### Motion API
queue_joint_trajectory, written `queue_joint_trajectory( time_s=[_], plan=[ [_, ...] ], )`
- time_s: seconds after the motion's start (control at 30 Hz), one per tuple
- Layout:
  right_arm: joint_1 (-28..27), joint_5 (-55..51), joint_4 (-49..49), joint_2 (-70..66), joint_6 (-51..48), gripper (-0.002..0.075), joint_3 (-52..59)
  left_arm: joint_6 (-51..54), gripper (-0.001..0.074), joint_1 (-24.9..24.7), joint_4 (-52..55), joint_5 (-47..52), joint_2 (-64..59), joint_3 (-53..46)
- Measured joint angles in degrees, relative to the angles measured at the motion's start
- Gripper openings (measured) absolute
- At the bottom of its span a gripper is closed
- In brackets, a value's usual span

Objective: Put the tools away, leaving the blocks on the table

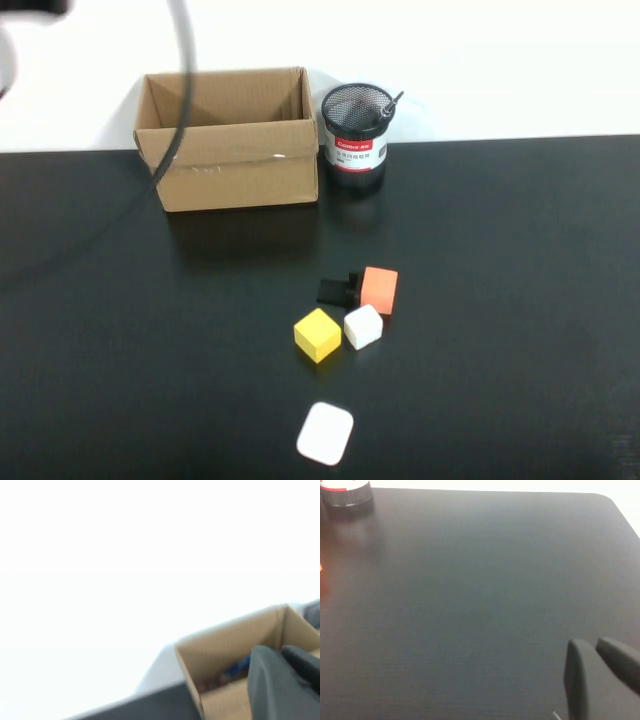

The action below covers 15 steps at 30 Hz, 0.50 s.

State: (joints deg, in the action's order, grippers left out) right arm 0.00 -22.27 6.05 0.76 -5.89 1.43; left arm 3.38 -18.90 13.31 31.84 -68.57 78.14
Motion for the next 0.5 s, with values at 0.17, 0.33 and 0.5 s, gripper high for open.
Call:
queue_joint_trajectory(
  time_s=[0.17,0.33,0.5],
  plan=[
    [0.0,0.0,0.0,0.0,0.0,-0.0008,0.0,-3.8,0.0000,0.0,0.0,0.5,15.8,-15.2],
    [0.0,0.0,0.0,0.0,0.0,-0.0008,0.0,-5.6,0.0000,0.0,-0.1,0.6,32.8,-29.6],
    [0.1,0.0,0.0,0.0,0.0,-0.0008,0.0,-8.4,-0.0001,0.0,-0.3,0.8,48.2,-40.7]
  ],
)
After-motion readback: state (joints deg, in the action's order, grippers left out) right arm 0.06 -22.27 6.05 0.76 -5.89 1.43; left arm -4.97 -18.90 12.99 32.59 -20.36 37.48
